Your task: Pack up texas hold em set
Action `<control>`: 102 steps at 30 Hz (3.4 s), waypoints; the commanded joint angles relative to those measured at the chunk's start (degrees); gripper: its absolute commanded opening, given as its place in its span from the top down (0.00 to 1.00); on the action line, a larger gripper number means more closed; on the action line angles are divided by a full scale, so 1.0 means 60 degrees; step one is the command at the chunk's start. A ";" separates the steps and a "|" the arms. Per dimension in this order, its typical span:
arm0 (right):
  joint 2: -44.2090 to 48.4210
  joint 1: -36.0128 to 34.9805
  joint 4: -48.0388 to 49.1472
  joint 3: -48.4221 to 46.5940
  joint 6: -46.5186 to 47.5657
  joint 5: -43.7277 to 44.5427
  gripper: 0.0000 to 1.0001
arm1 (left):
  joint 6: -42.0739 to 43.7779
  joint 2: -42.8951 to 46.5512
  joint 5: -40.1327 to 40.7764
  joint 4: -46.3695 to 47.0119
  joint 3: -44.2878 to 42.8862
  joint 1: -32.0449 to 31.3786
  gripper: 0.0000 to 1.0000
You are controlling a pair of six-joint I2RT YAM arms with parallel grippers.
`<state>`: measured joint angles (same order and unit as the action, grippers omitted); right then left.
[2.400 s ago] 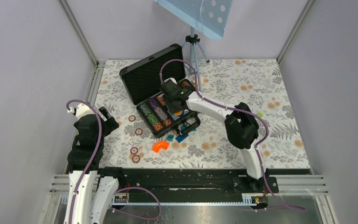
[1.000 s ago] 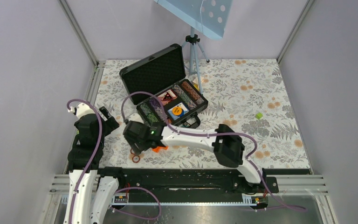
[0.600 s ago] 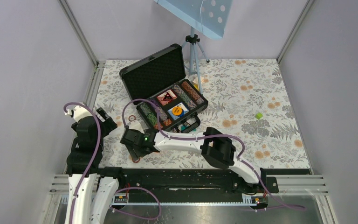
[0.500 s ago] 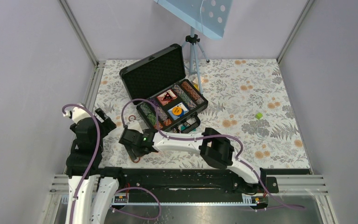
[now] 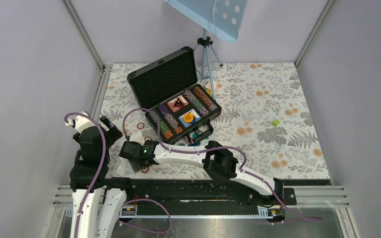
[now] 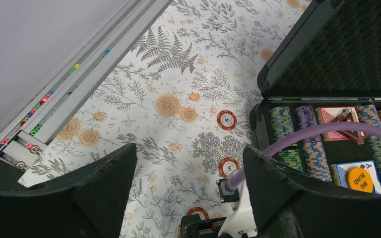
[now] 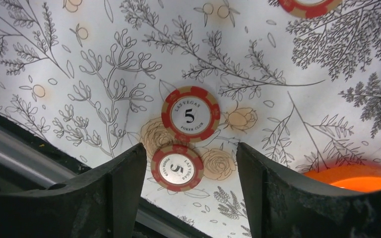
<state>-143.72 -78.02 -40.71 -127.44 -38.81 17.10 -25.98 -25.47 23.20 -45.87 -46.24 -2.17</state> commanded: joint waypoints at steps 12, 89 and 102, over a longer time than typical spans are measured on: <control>-0.0445 -0.0422 -0.1155 -0.0500 0.0043 0.0699 0.34 | -0.0020 0.0162 0.0066 0.0311 -0.0046 0.0025 0.22; 0.0616 -0.0248 0.0195 0.1668 0.0790 0.0908 0.34 | 0.0001 0.0286 0.0167 0.0328 -0.0043 -0.0047 0.21; 0.1118 -0.0171 0.0555 0.2923 0.0382 0.0760 0.40 | 0.0022 0.0276 0.0159 0.0333 -0.0047 -0.0055 0.21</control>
<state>-137.40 -79.79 -34.28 -113.69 -33.95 22.70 -25.96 -24.34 23.20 -45.84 -46.24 -2.35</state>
